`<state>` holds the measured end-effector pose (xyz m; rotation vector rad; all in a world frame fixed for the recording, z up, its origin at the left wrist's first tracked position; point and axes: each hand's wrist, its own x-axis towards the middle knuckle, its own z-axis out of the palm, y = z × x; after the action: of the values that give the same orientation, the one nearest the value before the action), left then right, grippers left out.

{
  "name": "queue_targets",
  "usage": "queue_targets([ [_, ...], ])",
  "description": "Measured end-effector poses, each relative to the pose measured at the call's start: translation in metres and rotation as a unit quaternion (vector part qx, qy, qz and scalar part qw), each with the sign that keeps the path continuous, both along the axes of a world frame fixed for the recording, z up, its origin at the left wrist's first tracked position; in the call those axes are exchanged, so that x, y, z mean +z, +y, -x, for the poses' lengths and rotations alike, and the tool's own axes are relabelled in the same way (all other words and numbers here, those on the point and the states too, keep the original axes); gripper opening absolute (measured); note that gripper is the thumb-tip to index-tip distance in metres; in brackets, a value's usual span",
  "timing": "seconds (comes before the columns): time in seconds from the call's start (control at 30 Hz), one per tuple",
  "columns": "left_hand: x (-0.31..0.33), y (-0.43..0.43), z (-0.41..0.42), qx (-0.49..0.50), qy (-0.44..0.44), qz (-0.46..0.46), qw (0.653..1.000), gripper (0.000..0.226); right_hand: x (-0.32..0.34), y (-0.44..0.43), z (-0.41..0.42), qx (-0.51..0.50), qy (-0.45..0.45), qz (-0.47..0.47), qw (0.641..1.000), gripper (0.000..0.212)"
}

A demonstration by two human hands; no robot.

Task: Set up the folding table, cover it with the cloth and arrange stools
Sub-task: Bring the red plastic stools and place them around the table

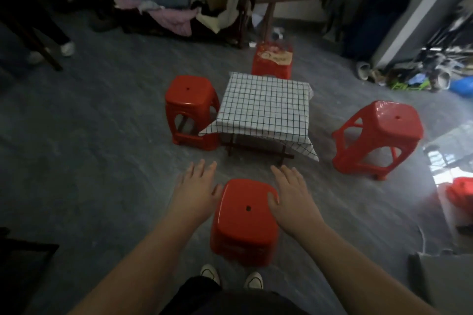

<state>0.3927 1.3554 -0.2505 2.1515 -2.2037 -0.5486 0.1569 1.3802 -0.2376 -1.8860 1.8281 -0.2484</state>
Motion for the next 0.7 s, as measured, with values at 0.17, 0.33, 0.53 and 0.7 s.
queue_targets([
  [0.17, 0.018, 0.016, -0.029, 0.029, -0.015, -0.002, 0.999, 0.068, 0.029, -0.003, -0.027, 0.04, -0.008, 0.029, 0.999, 0.064],
  [0.33, 0.035, 0.019, -0.073, 0.073, -0.006, 0.013, 0.997, 0.068, 0.036, -0.02, -0.075, 0.075, -0.002, 0.041, 0.996, 0.064],
  [0.53, 0.043, 0.016, -0.163, 0.14, -0.007, 0.035, 0.99, 0.067, 0.036, -0.05, -0.176, 0.147, 0.018, 0.047, 0.988, 0.066],
  [0.7, 0.04, 0.01, -0.277, 0.187, 0.003, 0.029, 0.982, 0.069, 0.031, -0.082, -0.299, 0.187, 0.018, 0.06, 0.98, 0.068],
])
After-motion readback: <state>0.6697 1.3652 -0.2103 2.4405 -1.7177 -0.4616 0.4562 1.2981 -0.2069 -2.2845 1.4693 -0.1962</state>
